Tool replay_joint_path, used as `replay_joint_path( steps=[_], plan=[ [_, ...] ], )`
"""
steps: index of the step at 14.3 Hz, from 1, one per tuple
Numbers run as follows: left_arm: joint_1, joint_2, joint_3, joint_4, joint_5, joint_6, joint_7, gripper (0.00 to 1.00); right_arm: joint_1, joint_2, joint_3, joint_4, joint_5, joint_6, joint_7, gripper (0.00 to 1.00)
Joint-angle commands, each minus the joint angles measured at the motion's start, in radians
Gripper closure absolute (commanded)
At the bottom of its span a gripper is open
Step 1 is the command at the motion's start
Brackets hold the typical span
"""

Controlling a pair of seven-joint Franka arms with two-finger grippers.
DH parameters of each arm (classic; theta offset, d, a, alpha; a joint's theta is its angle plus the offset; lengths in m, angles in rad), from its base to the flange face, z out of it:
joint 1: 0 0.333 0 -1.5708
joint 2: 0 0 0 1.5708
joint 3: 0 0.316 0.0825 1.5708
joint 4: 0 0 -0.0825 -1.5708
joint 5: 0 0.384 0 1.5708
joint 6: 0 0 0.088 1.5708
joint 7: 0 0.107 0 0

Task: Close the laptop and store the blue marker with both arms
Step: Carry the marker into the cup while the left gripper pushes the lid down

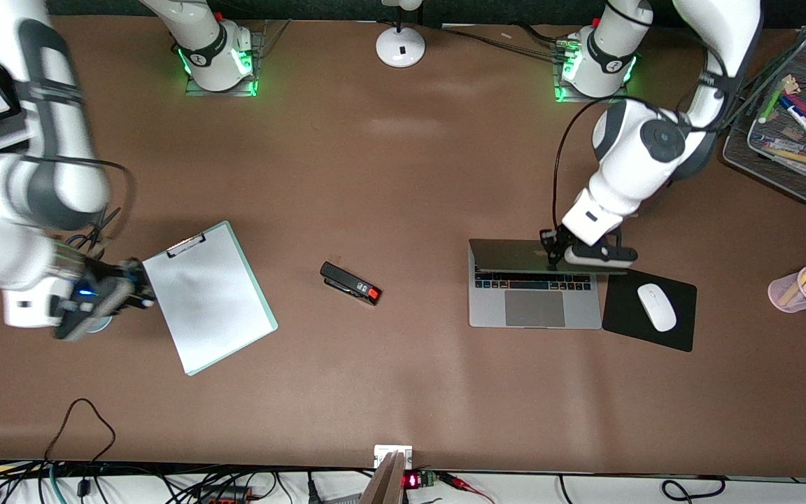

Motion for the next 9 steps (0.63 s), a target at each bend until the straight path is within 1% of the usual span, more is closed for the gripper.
replay_joint_path(
  steps=[1, 3, 5, 9],
  plan=[
    [0.004, 0.119, 0.004, 0.134, -0.002, 0.001, 0.033, 1.0, -0.103, 0.012, 0.013, 0.091, 0.124, -0.126, -0.238, 0.98],
    [0.004, 0.175, 0.023, 0.198, 0.018, 0.001, 0.033, 1.0, -0.171, 0.016, 0.01, 0.115, 0.202, -0.172, -0.386, 0.98],
    [0.001, 0.219, 0.027, 0.247, 0.034, 0.001, 0.033, 1.0, -0.23, 0.024, 0.01, 0.137, 0.299, -0.206, -0.537, 0.98],
    [0.004, 0.297, 0.029, 0.304, 0.082, 0.007, 0.034, 1.0, -0.323, 0.056, 0.01, 0.136, 0.442, -0.223, -0.814, 0.98]
  ],
)
